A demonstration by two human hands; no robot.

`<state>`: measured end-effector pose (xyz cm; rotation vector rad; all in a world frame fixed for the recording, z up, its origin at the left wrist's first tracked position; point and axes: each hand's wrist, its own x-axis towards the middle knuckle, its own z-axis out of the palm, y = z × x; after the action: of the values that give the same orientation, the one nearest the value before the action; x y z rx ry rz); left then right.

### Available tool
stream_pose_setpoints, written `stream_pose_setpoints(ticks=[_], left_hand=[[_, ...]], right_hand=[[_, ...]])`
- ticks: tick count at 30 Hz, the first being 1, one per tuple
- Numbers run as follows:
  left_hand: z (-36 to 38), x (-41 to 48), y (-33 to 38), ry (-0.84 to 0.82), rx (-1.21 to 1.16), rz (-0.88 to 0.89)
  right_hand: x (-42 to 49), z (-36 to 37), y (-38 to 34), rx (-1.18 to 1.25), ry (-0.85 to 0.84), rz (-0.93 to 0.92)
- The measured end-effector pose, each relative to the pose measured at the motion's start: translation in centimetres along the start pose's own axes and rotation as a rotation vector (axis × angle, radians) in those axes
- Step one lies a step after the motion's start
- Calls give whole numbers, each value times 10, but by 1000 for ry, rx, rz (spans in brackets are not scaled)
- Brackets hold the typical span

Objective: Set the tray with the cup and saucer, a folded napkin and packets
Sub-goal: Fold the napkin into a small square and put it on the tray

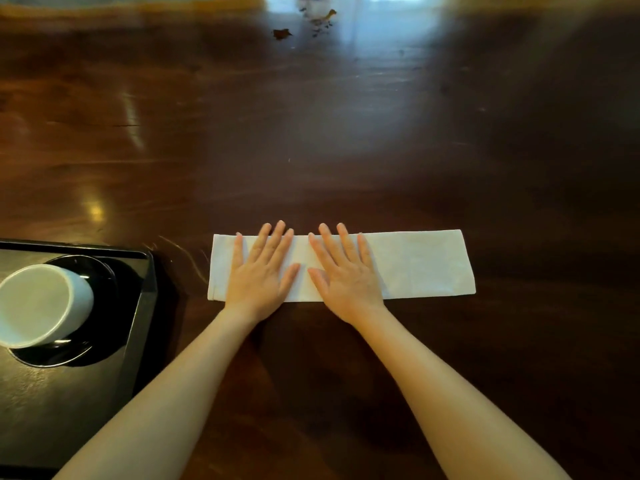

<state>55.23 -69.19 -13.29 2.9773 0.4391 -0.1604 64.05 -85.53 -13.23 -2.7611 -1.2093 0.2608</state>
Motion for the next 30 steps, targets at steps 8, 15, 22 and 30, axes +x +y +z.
stream_pose_setpoints(ticks=[8,15,22,30], left_hand=[[-6,-6,-25,-14,5,-8],[-13,-19,-53,-122,14,403],[-25,-23,-73,-165,208,669],[-23,-29,-80,-8,358,745]], right_hand=[[-39,-13,92,-62,-66,200],[-56,-22,128,-10,-156,170],[-69,-55,156,25,-410,-74],[-86,-66,175,-242,-245,-238]])
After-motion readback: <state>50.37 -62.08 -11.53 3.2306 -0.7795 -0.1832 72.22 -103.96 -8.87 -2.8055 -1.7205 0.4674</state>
